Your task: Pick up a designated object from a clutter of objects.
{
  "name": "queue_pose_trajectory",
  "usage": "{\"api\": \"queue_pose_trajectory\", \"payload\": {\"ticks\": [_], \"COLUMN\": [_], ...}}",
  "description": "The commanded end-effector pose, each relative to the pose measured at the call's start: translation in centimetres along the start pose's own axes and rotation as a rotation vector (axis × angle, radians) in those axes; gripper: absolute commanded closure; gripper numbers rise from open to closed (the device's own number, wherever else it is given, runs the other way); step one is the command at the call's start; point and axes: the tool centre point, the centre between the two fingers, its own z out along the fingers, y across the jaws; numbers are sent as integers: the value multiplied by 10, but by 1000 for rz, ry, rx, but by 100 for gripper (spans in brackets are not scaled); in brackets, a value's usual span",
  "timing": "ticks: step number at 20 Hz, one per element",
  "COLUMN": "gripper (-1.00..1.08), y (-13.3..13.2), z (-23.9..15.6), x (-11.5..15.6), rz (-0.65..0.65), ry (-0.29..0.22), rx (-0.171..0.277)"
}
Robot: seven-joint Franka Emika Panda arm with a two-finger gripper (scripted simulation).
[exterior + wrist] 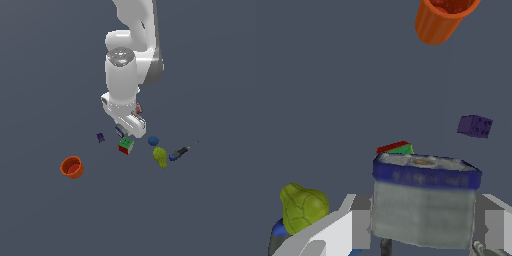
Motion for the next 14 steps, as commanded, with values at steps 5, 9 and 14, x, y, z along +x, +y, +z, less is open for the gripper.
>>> {"api": "queue_pose_trajectory", "payload": {"ticks": [5, 9, 14], "gripper": [108, 108, 108], "y": [-3, -5, -9], "z": [-50, -76, -105], "x": [47, 72, 101], "rz": [-3, -4, -6], "ry": [-2, -3, -5], "rx": [-3, -4, -6]}}
